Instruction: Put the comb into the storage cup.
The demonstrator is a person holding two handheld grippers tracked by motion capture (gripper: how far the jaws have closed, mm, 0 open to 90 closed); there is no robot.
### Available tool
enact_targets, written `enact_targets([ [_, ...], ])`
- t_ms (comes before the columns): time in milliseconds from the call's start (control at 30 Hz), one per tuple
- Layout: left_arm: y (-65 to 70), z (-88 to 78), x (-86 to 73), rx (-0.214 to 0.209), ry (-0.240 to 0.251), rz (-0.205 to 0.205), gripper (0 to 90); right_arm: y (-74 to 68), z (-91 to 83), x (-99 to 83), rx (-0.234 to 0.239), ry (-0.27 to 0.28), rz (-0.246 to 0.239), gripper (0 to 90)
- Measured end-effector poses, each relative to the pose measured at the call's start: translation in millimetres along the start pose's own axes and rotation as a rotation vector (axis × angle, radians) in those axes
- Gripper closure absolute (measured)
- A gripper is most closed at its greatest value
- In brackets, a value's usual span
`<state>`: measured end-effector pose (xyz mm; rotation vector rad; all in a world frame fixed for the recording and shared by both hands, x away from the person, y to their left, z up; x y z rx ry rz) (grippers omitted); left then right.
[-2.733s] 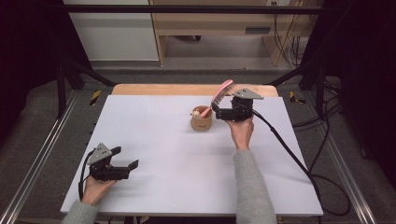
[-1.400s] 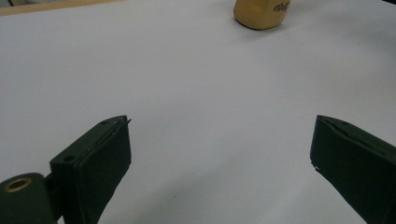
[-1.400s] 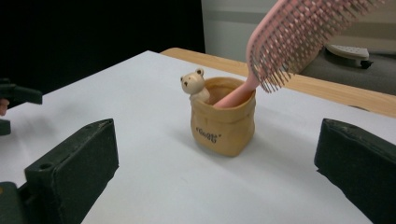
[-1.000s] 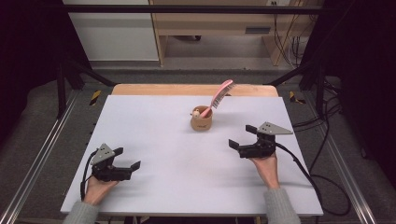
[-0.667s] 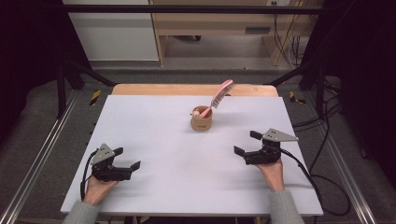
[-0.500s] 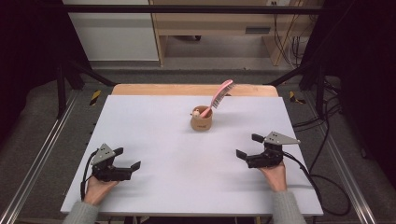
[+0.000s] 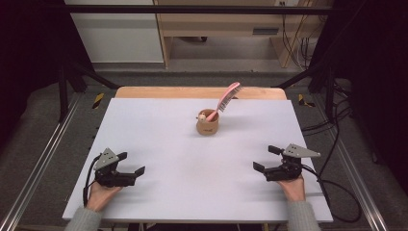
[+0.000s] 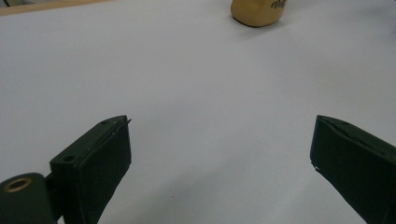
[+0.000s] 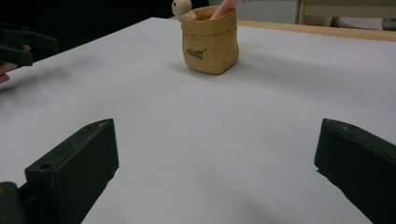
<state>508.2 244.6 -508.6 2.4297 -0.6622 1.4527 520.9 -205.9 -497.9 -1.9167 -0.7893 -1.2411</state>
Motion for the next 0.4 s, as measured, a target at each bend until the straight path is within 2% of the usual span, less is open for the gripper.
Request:
enact_targets([
  [400,1.2,2.0,-1.1,0.0,-0.011,0.012,5.0,2.0,-0.9,-3.2,0.006,0.001,0.011,0.3],
])
Point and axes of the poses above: each handheld gripper's, and its own axes: z roughly forward along the jaws, x roughly out of its top, y roughly to its right, the point moved 9 cm from there along z, roughly forward along the jaws, and after that the axes turned 10 degrees about x, right-handed, at the moved point
